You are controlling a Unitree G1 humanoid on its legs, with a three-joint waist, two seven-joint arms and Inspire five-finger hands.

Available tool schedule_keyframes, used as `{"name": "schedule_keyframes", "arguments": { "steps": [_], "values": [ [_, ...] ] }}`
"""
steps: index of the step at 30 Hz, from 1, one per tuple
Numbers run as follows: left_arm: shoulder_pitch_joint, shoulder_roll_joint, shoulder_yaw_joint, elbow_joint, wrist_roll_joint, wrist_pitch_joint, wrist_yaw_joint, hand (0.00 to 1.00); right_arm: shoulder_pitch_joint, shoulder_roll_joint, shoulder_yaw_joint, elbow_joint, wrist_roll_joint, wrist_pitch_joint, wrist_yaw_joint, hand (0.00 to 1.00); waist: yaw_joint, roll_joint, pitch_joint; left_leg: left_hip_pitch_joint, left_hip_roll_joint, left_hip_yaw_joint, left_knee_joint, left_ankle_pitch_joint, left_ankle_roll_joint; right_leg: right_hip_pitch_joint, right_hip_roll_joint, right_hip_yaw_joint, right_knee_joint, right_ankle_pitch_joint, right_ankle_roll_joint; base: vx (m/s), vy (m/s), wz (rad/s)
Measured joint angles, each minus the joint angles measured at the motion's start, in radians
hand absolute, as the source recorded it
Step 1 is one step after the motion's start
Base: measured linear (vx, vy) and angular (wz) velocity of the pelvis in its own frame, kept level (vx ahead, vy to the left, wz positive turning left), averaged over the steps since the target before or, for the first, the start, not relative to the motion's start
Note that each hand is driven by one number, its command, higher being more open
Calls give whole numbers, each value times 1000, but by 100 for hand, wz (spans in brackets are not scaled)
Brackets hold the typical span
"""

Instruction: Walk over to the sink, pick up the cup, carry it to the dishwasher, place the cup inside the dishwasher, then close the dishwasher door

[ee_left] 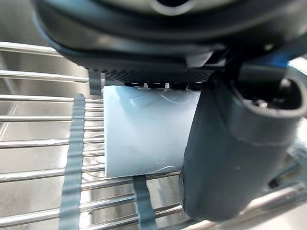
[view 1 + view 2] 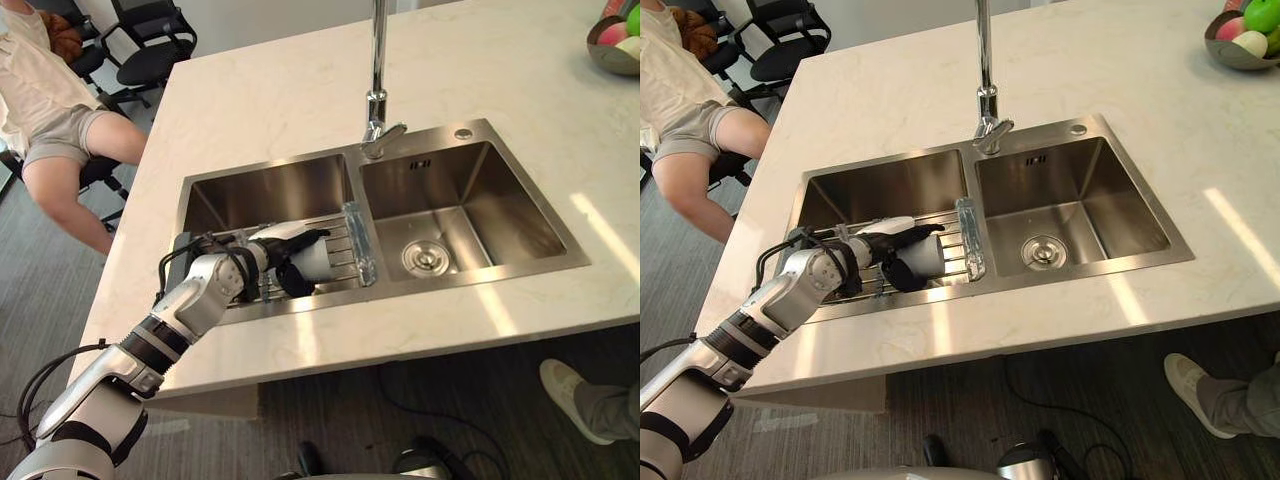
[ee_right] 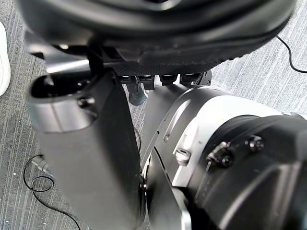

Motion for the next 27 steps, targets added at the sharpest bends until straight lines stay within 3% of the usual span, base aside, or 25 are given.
{"name": "schedule_keyframes", "arguments": {
  "steps": [3, 6, 8, 13, 17, 22, 25, 27],
  "values": [
    [3, -11, 25, 46, 42, -9, -2, 0, 0, 0, 3, -2, 1, -1, 0, 100, -1, 0, 2, 0, 1, 1, 0, 0, 0, 0, 1, 0, 0, 0, 0, 0, 0, 0],
    [6, -10, 45, 62, 98, -65, 4, 0, -1, 0, 15, -5, 3, -3, 0, 100, -1, -3, 8, 0, 2, 1, 0, 0, -1, 0, 2, 0, 0, 0, 0, 0, 0, 0],
    [5, -8, 63, 82, 72, -106, 4, 0, 0, 0, 19, -11, 6, -4, 0, 100, -1, -2, 13, 1, 2, 2, 0, -1, -1, 0, 2, 0, 0, 0, 0, 0, 0, 0],
    [14, 18, 49, 101, -27, -141, 67, 0, 2, -4, 32, -13, 7, -7, 0, 100, 1, -2, 13, 1, 3, 0, 0, -1, -2, 1, 2, -8, 0, 0, 0, 0, 0, 1],
    [46, 58, -6, 117, -151, -259, 218, 0, 6, -7, 38, -16, 3, -8, 0, 100, 5, -2, 17, 0, 0, -17, 0, 0, -1, 11, 1, -34, 1, 0, 0, -4, -7, 12],
    [176, 92, 19, -64, -218, -372, 421, 0, 15, -9, 36, -9, 3, -9, 6, 100, 24, -2, 20, -6, -5, -54, 1, 2, 1, 32, 1, -96, 1, -1, 0, 6, -25, 23],
    [293, 50, 170, -227, -283, -430, 526, 0, 19, -10, 13, 19, 2, -13, 23, 100, 62, -2, 20, -15, -7, -85, 2, 7, 0, 37, 1, -129, 15, -14, 0, -7, -33, 29],
    [349, -24, 313, -298, -376, -465, 571, 0, 23, -4, -9, 31, -1, -14, 28, 100, 87, -2, 20, -16, -7, -104, 2, 12, -1, 37, 0, -146, 40, -32, -2, -29, -35, 30]
  ]
}}
